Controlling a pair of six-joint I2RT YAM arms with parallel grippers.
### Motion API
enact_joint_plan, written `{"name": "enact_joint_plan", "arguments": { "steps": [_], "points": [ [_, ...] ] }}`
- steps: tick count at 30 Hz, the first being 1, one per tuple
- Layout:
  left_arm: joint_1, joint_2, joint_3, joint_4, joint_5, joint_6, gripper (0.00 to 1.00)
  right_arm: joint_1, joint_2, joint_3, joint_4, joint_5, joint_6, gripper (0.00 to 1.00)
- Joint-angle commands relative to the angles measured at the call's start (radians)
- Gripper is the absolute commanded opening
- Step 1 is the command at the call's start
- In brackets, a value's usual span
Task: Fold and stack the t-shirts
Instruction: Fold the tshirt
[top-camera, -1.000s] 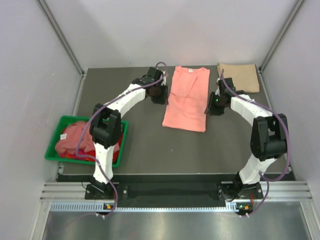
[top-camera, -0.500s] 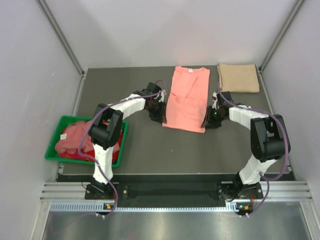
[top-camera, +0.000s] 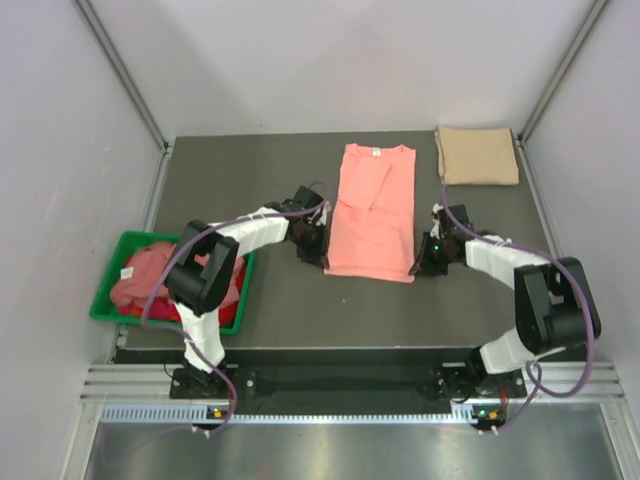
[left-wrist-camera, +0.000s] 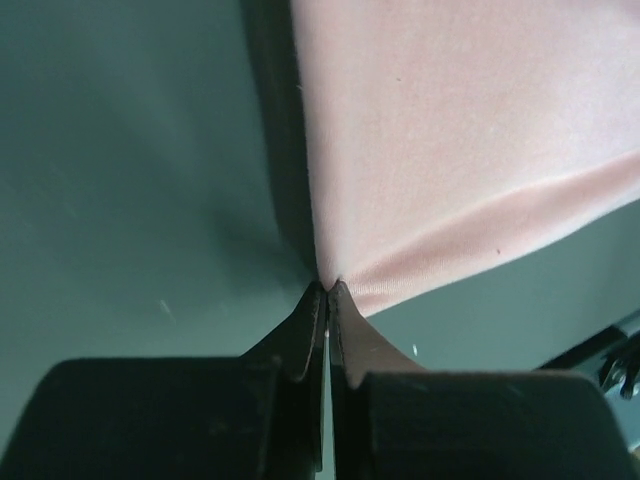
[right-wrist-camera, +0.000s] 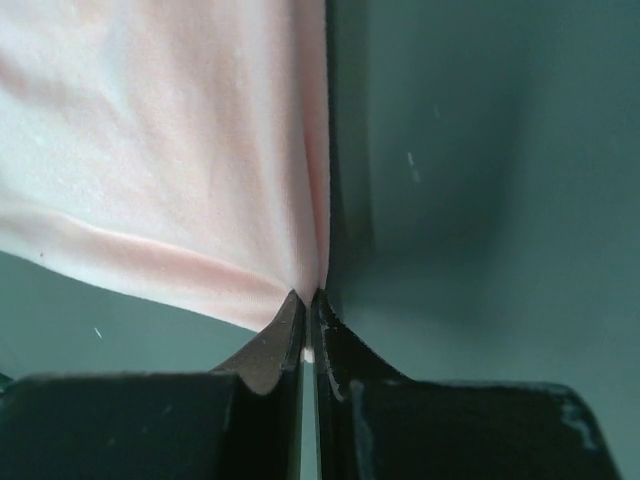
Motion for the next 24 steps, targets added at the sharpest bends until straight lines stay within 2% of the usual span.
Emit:
{"name": "enact_joint_plan", "arguments": {
  "steps": [1, 4, 5, 9, 11, 12, 15, 19, 20, 24],
  "points": [
    [-0.04, -0.126, -0.084, -0.05, -0.085, -0.049, 0.0, 0.012, -0.122, -0.073, -0.098, 0.119, 0.051, 0.0],
    [-0.08, -0.183, -0.164, -0.058, -0.101, -0.087, 0.0, 0.015, -0.203, -0.142, -0.152, 0.157, 0.094, 0.0],
    [-0.109, -0.198, -0.184, -0.058, -0.125, -0.098, 0.1, 0.015, -0.223, -0.163, -0.154, 0.15, 0.114, 0.0],
    [-0.163, -0.269, -0.276, -0.073, -0.145, -0.16, 0.16, 0.026, -0.326, -0.246, -0.169, 0.122, 0.132, 0.07],
    [-0.18, -0.292, -0.283, -0.076, -0.153, -0.179, 0.22, 0.026, -0.363, -0.251, -0.193, 0.131, 0.137, 0.11],
    [-0.183, -0.308, -0.27, -0.084, -0.156, -0.179, 0.24, 0.026, -0.394, -0.239, -0.21, 0.151, 0.138, 0.18],
    [-0.181, -0.316, -0.179, -0.116, -0.179, -0.148, 0.26, 0.026, -0.438, -0.196, -0.281, 0.192, 0.137, 0.25],
    [-0.175, -0.266, -0.044, -0.072, -0.173, -0.063, 0.24, 0.026, -0.434, -0.067, -0.306, 0.207, 0.108, 0.21],
    [-0.168, -0.226, 0.014, -0.055, -0.164, -0.053, 0.24, 0.026, -0.42, -0.044, -0.28, 0.187, 0.077, 0.16],
    [-0.148, -0.096, 0.148, -0.022, -0.125, -0.023, 0.22, 0.028, -0.29, 0.069, -0.168, 0.11, 0.014, 0.09]
  ]
}}
